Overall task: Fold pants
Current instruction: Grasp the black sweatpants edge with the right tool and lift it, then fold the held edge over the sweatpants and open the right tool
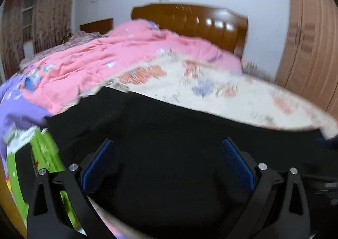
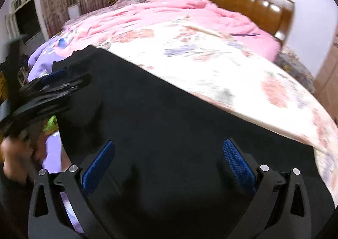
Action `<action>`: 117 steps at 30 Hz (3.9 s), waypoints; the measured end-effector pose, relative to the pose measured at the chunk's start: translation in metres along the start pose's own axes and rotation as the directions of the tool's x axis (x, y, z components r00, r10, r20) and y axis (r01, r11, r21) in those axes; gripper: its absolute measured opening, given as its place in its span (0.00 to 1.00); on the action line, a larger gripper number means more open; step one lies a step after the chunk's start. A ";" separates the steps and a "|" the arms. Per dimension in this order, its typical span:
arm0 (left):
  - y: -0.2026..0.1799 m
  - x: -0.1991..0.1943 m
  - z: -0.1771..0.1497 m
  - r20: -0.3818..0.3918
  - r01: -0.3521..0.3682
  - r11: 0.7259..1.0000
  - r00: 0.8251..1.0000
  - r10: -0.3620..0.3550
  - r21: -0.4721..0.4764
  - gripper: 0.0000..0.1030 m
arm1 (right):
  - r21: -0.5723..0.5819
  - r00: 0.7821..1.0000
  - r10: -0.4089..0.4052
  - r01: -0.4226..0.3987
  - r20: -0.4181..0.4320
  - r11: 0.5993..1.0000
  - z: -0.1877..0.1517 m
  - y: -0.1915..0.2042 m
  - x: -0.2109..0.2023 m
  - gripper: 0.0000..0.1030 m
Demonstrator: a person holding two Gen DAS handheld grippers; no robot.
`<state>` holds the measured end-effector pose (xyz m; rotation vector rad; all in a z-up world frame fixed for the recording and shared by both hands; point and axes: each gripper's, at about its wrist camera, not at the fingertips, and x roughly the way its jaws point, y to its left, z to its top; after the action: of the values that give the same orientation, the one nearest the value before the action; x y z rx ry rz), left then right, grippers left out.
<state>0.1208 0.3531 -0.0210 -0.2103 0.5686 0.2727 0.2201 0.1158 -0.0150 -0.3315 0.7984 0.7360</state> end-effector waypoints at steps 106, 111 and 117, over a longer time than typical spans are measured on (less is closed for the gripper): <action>-0.114 -0.090 -0.118 -0.004 0.200 0.878 0.975 -0.220 0.434 0.98 | 0.546 0.963 0.211 -0.267 0.164 0.794 -0.167 -0.143 -0.115 0.85; -0.065 -0.075 -0.106 -0.036 0.204 0.920 0.978 -0.204 0.333 0.98 | 0.511 0.948 0.283 -0.317 0.146 0.799 -0.138 -0.114 -0.090 0.78; -0.070 -0.070 -0.117 -0.070 0.215 0.912 0.977 -0.203 0.351 0.98 | 0.604 0.920 0.302 -0.392 0.249 0.694 -0.141 -0.127 -0.077 0.23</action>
<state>0.0275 0.2417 -0.0696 0.0776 0.6124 -0.0458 0.1988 -0.0843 -0.0505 0.5146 0.9506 0.7764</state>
